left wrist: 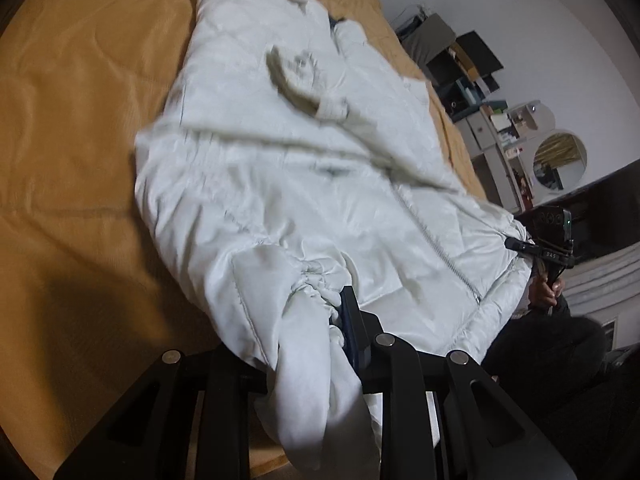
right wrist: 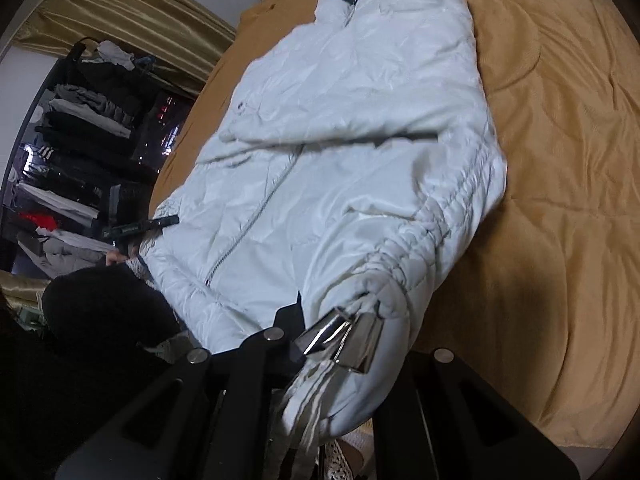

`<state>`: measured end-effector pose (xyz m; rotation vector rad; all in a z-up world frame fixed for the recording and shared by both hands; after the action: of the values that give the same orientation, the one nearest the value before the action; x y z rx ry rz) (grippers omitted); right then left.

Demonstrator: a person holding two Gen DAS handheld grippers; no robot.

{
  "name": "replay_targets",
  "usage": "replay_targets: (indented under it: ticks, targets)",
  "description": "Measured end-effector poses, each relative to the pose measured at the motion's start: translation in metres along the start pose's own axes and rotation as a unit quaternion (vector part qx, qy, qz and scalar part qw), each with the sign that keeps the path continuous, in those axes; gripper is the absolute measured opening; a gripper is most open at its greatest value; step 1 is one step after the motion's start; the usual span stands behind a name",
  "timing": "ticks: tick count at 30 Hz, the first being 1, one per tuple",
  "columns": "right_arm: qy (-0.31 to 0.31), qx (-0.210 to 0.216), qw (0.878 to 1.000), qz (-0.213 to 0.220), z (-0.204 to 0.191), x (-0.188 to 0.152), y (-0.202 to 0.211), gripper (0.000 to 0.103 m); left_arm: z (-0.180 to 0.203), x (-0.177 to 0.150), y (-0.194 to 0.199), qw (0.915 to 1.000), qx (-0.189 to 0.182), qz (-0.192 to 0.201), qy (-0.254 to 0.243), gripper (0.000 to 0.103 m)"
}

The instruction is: Fold large clothes

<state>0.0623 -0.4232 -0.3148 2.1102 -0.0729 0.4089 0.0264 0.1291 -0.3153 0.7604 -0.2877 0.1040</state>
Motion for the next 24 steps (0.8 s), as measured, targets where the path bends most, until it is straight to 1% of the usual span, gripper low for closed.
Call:
replay_targets:
  ticks: [1, 2, 3, 5, 6, 8, 10, 11, 12, 14, 15, 16, 18, 19, 20, 22, 24]
  targets:
    - [0.0, -0.002, 1.0, 0.02, -0.003, 0.018, 0.006, 0.008, 0.007, 0.014, 0.006, 0.9999, 0.005, 0.012, -0.006, 0.024]
    - [0.0, -0.003, 0.999, 0.036, -0.006, 0.029, 0.014, 0.008, 0.013, 0.03, 0.012, 0.9997, 0.009, 0.022, -0.011, 0.024]
    - [-0.001, -0.005, 0.999, 0.054, -0.01, 0.051, 0.021, 0.008, 0.021, 0.053, 0.018, 0.9992, 0.014, 0.034, -0.015, 0.024]
    - [-0.014, -0.006, 0.996, 0.083, -0.007, 0.09, 0.031, 0.008, 0.027, 0.095, 0.028, 0.9982, 0.016, 0.057, -0.007, 0.024]
    - [-0.023, -0.01, 0.995, 0.093, -0.003, 0.114, 0.032, 0.008, 0.026, 0.12, 0.032, 0.9972, 0.017, 0.072, 0.005, 0.024]
    - [-0.047, -0.021, 0.993, 0.108, 0.01, 0.163, 0.028, 0.008, 0.015, 0.17, 0.034, 0.9937, 0.006, 0.1, 0.051, 0.024]
    - [-0.074, -0.033, 0.99, 0.113, 0.021, 0.21, 0.01, 0.008, -0.006, 0.222, 0.023, 0.9868, -0.003, 0.12, 0.109, 0.024]
    - [-0.091, -0.038, 0.989, 0.113, 0.028, 0.229, 0.0, 0.008, -0.011, 0.241, 0.01, 0.9851, 0.005, 0.121, 0.122, 0.024]
    - [-0.111, -0.051, 0.986, 0.114, 0.04, 0.249, -0.012, 0.008, -0.02, 0.262, -0.004, 0.984, 0.023, 0.119, 0.131, 0.024]
    - [-0.152, -0.078, 0.979, 0.112, 0.066, 0.281, -0.042, 0.008, -0.037, 0.301, -0.037, 0.9816, 0.074, 0.116, 0.132, 0.024]
    - [-0.171, -0.089, 0.975, 0.113, 0.08, 0.29, -0.053, 0.008, -0.045, 0.311, -0.051, 0.9799, 0.091, 0.116, 0.134, 0.024]
    - [-0.204, -0.095, 0.968, 0.114, 0.099, 0.3, -0.072, 0.009, -0.056, 0.325, -0.069, 0.9777, 0.109, 0.119, 0.135, 0.024]
    - [-0.252, -0.094, 0.957, 0.106, 0.121, 0.309, -0.106, 0.012, -0.079, 0.336, -0.101, 0.9741, 0.137, 0.115, 0.138, 0.024]
    - [-0.267, -0.09, 0.954, 0.102, 0.133, 0.311, -0.124, 0.012, -0.091, 0.338, -0.115, 0.9728, 0.143, 0.116, 0.141, 0.026]
    - [-0.271, -0.083, 0.953, 0.107, 0.142, 0.31, -0.133, 0.012, -0.099, 0.341, -0.126, 0.9706, 0.142, 0.128, 0.146, 0.027]
    - [-0.281, -0.059, 0.949, 0.133, 0.152, 0.307, -0.141, 0.012, -0.106, 0.346, -0.137, 0.9678, 0.141, 0.15, 0.145, 0.027]
    - [-0.294, -0.032, 0.944, 0.145, 0.153, 0.303, -0.133, 0.015, -0.105, 0.349, -0.141, 0.9664, 0.153, 0.157, 0.134, 0.027]
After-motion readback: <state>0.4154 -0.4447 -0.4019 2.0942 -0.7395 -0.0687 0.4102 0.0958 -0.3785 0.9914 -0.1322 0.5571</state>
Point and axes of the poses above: each gripper's, at about its wrist camera, not at the fingertips, and y roughly against the way its jaws point, z to its right, x to its top, the point moved 7 cm from there along -y, roughly the way its jaws point, and after that the axes turned 6 degrees about -x, right-handed, at the moved point
